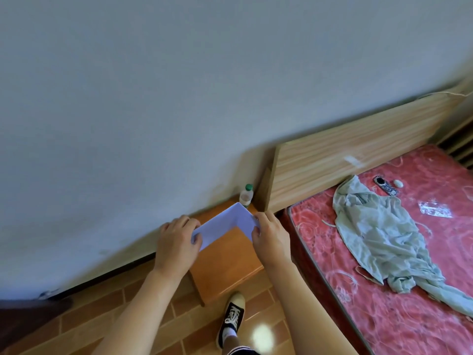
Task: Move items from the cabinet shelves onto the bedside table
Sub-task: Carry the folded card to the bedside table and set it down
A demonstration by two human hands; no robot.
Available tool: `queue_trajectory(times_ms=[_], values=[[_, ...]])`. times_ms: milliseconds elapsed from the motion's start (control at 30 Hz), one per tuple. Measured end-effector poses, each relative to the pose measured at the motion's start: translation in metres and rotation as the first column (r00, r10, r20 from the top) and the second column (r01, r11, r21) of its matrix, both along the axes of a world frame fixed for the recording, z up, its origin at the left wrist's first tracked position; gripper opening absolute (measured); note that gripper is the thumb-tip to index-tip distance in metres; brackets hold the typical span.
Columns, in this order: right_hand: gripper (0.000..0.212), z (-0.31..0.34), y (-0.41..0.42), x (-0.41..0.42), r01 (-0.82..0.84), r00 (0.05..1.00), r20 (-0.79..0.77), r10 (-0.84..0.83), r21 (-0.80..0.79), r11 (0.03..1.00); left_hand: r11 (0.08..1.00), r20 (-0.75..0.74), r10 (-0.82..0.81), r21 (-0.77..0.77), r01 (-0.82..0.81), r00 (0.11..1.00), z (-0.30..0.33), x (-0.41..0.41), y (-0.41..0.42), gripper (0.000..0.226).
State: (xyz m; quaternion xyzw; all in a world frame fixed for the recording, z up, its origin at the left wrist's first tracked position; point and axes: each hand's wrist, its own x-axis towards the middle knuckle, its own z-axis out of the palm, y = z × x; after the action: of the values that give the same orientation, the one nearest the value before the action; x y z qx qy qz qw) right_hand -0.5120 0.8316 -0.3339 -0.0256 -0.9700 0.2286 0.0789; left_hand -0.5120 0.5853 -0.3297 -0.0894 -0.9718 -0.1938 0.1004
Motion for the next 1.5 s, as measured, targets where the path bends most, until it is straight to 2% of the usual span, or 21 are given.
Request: queue_trajectory(times_ms=[300, 567, 967, 1200, 1500], values=[[0.027, -0.050, 0.036, -0.063, 0.011, 0.997, 0.080, -0.007, -0.055, 0.998, 0.999, 0.060, 0.004, -0.053, 0.000, 0.998, -0.040, -0.065, 0.041, 0.021], [0.024, -0.110, 0.042, -0.093, 0.101, 0.984, 0.153, -0.086, -0.094, 0.990, 1.000, 0.181, -0.017, -0.006, 0.018, 0.983, -0.114, -0.114, 0.050, 0.013], [0.023, -0.229, 0.029, -0.137, 0.170, 0.981, 0.116, -0.157, -0.115, 0.979, 0.996, 0.243, -0.078, 0.051, 0.068, 0.967, -0.214, -0.170, 0.043, 0.017], [0.031, -0.299, 0.008, -0.155, 0.189, 0.973, 0.156, -0.171, -0.113, 0.975, 0.998, 0.268, -0.035, 0.062, 0.019, 0.963, -0.286, -0.197, 0.026, 0.019], [0.029, -0.357, -0.003, -0.177, 0.167, 0.983, 0.101, -0.155, -0.113, 0.980, 0.992, 0.295, -0.032, 0.123, -0.004, 0.955, -0.345, -0.220, 0.013, 0.020]])
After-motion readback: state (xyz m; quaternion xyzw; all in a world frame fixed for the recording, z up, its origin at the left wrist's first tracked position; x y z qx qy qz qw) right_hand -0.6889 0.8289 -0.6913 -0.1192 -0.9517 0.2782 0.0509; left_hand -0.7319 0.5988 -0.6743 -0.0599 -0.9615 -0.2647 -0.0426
